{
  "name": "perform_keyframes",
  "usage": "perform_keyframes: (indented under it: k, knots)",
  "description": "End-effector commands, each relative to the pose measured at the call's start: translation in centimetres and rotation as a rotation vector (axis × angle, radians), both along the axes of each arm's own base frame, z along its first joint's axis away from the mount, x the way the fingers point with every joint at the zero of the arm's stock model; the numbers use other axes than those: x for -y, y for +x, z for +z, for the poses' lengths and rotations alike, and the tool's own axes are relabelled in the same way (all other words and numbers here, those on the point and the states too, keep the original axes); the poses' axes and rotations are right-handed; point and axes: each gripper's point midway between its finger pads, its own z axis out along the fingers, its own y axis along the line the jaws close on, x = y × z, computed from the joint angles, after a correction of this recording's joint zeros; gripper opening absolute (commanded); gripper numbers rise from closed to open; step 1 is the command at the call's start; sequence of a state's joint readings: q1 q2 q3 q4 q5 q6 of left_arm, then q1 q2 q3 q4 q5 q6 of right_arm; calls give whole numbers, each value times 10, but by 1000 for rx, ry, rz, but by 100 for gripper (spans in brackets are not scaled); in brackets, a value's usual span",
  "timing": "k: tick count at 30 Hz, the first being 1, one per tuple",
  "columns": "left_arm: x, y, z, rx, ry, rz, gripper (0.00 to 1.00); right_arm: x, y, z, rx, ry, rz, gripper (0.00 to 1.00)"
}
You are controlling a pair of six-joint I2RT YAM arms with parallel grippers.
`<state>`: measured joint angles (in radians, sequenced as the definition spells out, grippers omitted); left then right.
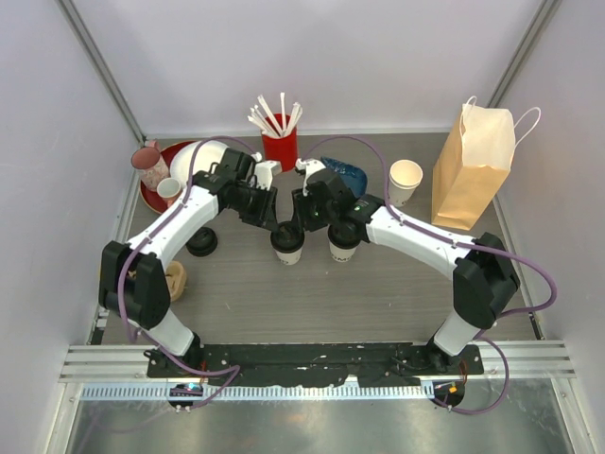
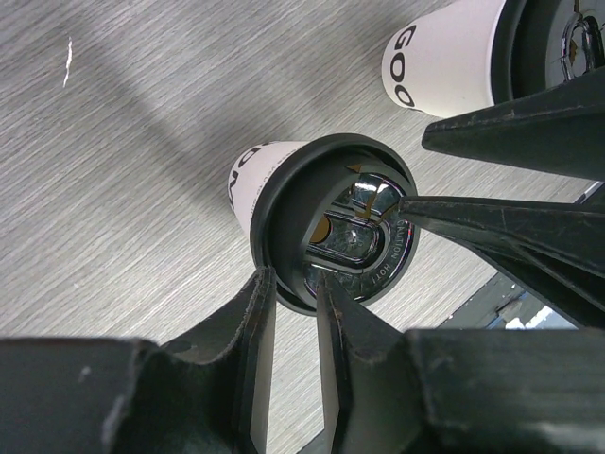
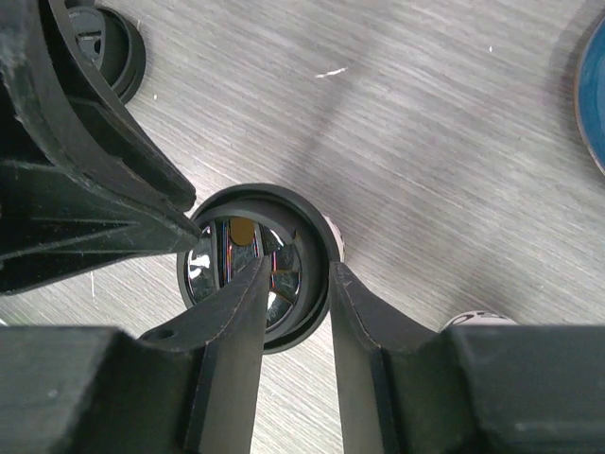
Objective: Pack the takeout coffee
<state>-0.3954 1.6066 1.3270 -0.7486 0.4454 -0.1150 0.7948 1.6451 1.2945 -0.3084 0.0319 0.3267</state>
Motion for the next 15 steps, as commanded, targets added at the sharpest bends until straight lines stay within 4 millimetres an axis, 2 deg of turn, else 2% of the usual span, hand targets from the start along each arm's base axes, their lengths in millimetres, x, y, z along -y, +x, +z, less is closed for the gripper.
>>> perform_keyframes:
  k: [1, 3, 5, 8, 11, 14, 15]
  knots:
    - [5, 7, 2, 38, -9, -9, 26, -5, -5, 1, 3, 38, 10, 36]
    - [4, 0, -21, -22, 15, -13, 25, -6, -13, -20, -43, 37, 34, 30]
    - [1, -5, -31, -44, 34, -17, 22, -7, -15, -32, -69, 24, 43, 25]
    - [0, -6, -26, -29, 34, -22, 21, -7, -16, -38, -78, 5, 52, 21]
    - [-1, -5, -13, 3, 25, -32, 21, -7, -12, -27, -48, 1, 60, 21]
    - [0, -7, 6, 42, 6, -54, 22, -8, -1, -1, 25, -7, 69, 22]
    - [0, -9, 13, 55, 1, -68, 25, -7, -1, 2, 38, -27, 85, 25]
